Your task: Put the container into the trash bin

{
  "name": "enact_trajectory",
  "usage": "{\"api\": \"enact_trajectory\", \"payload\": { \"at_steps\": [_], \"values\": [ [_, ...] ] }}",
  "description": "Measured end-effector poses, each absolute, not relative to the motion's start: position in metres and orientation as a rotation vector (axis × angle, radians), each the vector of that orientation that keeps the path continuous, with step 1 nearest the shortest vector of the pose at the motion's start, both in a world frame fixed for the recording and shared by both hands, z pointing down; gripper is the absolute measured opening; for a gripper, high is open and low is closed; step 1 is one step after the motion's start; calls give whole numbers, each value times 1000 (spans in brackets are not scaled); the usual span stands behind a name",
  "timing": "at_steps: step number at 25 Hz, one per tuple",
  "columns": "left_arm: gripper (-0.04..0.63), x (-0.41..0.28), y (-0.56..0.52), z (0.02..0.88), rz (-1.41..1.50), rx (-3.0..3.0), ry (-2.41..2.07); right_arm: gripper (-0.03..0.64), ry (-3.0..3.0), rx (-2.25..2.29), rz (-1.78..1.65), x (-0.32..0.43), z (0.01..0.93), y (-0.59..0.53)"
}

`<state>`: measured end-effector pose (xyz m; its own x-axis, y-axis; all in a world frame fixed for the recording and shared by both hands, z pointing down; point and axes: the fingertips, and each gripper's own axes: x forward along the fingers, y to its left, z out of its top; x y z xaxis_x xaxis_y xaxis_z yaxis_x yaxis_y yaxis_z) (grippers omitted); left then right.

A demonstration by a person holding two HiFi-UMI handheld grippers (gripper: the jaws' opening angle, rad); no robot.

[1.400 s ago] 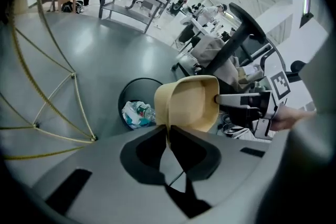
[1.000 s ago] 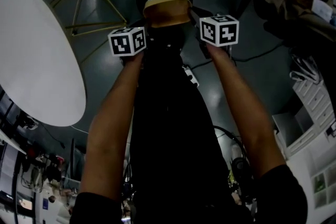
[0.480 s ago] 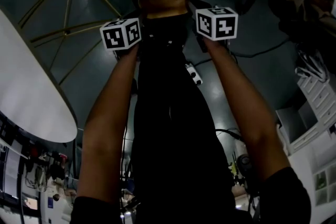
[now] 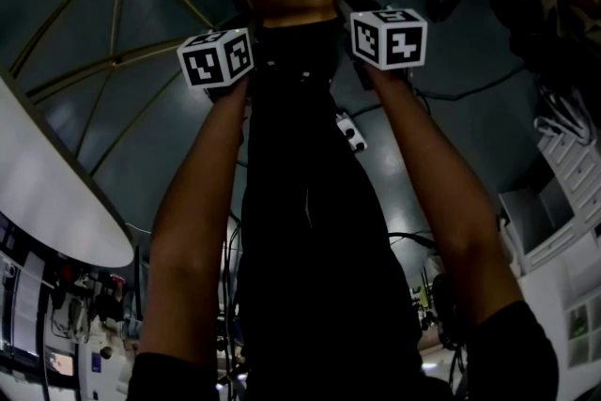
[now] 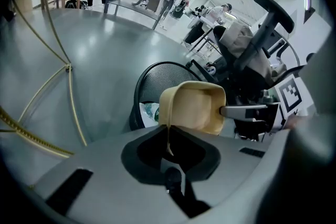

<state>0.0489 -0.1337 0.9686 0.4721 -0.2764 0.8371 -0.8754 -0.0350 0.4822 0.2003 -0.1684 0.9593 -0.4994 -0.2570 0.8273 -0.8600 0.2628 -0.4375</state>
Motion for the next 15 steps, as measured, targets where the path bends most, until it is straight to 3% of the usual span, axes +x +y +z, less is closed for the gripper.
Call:
{"api": "enact_trajectory", "payload": {
  "at_steps": [15],
  "values": [
    [31, 47, -139, 964, 691, 1639, -1053, 57, -1927, 1092, 1174, 206, 952, -174]
  ]
}}
